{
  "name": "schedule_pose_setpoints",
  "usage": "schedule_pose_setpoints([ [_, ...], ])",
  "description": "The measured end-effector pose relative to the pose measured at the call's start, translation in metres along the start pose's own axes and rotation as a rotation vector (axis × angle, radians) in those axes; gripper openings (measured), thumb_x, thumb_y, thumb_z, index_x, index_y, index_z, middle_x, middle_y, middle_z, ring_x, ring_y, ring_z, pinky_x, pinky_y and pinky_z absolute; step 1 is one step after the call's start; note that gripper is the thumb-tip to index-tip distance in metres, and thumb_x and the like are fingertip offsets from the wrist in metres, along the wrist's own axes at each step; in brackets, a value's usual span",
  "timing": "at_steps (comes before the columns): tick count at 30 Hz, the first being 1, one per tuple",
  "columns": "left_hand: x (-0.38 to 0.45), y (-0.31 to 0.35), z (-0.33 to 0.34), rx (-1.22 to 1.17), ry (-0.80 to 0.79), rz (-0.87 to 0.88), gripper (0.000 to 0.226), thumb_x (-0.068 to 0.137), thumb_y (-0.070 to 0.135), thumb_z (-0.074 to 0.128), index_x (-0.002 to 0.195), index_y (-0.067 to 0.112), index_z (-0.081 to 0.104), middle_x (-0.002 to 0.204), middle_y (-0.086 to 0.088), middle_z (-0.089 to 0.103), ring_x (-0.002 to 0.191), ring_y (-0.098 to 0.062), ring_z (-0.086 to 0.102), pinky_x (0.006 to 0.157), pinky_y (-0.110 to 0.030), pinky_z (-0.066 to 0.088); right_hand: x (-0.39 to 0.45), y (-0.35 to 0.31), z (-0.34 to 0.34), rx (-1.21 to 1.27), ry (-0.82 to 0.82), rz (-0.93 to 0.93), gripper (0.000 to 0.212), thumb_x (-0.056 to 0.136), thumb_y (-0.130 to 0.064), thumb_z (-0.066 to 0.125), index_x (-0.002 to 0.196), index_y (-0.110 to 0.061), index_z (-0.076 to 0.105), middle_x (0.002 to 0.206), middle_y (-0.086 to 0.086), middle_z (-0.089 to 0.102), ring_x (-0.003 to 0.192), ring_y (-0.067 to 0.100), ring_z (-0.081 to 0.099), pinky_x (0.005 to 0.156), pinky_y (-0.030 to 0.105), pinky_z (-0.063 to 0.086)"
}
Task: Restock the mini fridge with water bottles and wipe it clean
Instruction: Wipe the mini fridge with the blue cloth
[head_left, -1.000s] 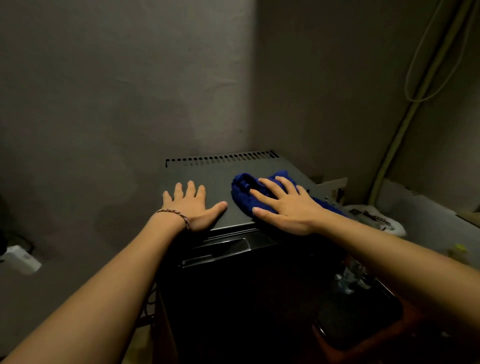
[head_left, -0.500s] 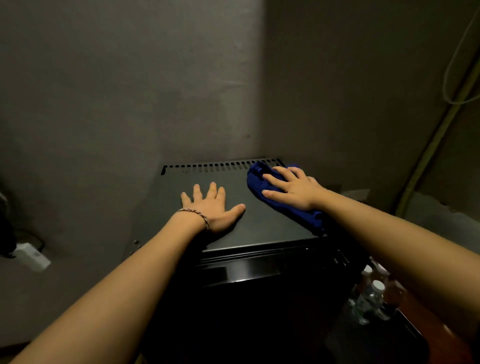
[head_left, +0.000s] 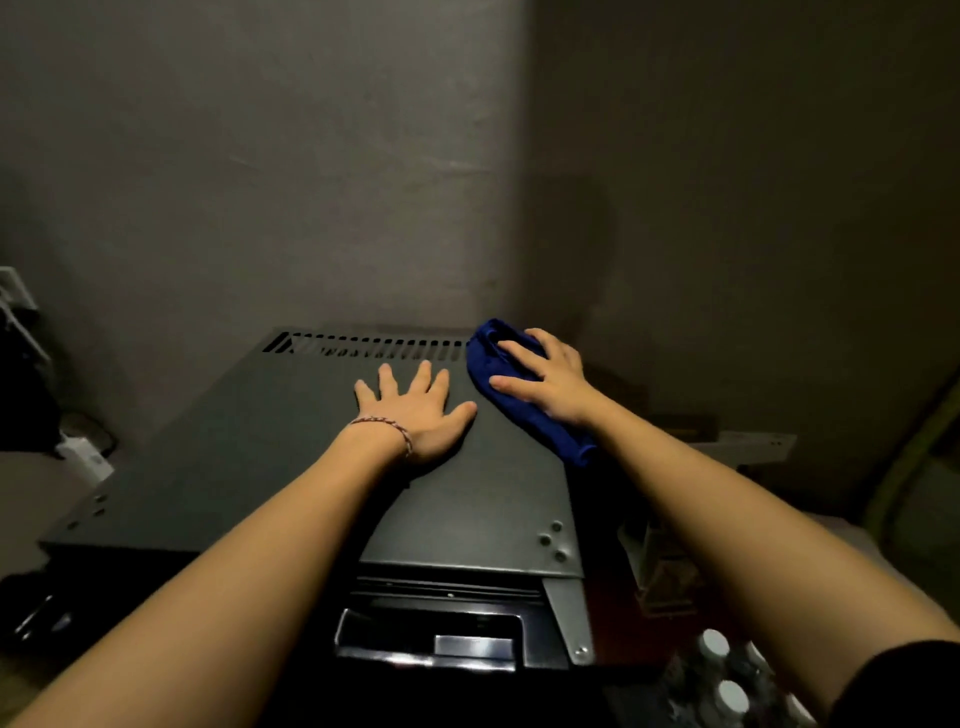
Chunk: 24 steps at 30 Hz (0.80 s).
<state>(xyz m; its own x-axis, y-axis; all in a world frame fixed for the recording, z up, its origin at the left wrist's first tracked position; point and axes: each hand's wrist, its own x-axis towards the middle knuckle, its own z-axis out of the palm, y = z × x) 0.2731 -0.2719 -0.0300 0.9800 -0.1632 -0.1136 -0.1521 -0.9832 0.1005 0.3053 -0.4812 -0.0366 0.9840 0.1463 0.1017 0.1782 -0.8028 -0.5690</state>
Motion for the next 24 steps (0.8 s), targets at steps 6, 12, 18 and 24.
schedule_pose_setpoints([
  [6,-0.010,0.005,0.002,-0.032,0.022,-0.037,0.073,0.095,0.068,0.016,0.157,0.033,0.003,0.165,0.009,-0.008,0.151,-0.029,-0.010,0.120,-0.053,-0.005,-0.006,0.007,0.000,0.030,0.022,-0.094,0.054,0.090,-0.058,0.059,0.139,-0.038,0.050,0.155,-0.003,0.019,0.144,0.027,0.006,0.121,0.039,0.006],
  [12,-0.029,0.017,0.007,-0.057,0.026,-0.065,0.069,0.098,0.064,0.013,0.158,0.032,0.005,0.165,0.009,-0.007,0.152,-0.026,-0.009,0.120,-0.051,-0.005,-0.066,0.002,0.009,0.058,0.040,-0.199,0.053,0.086,-0.067,0.056,0.131,-0.040,0.051,0.149,-0.007,0.022,0.140,0.020,0.006,0.120,0.047,0.012],
  [18,-0.048,0.023,0.010,-0.089,0.021,-0.030,0.061,0.102,0.053,0.009,0.158,0.031,0.006,0.165,0.006,-0.005,0.151,-0.026,-0.009,0.120,-0.051,-0.005,-0.118,-0.025,0.013,0.169,0.106,-0.081,0.047,0.082,-0.076,0.051,0.114,-0.042,0.054,0.133,-0.012,0.025,0.133,0.015,0.012,0.111,0.049,0.030],
  [24,-0.057,0.021,0.010,-0.159,0.067,0.028,0.057,0.103,0.051,0.016,0.156,0.031,0.020,0.165,0.005,0.008,0.152,-0.027,0.001,0.120,-0.051,0.001,-0.133,-0.041,0.014,0.167,0.153,0.019,0.049,0.080,-0.080,0.048,0.104,-0.038,0.050,0.123,-0.009,0.025,0.129,0.022,0.018,0.109,0.057,0.032],
])
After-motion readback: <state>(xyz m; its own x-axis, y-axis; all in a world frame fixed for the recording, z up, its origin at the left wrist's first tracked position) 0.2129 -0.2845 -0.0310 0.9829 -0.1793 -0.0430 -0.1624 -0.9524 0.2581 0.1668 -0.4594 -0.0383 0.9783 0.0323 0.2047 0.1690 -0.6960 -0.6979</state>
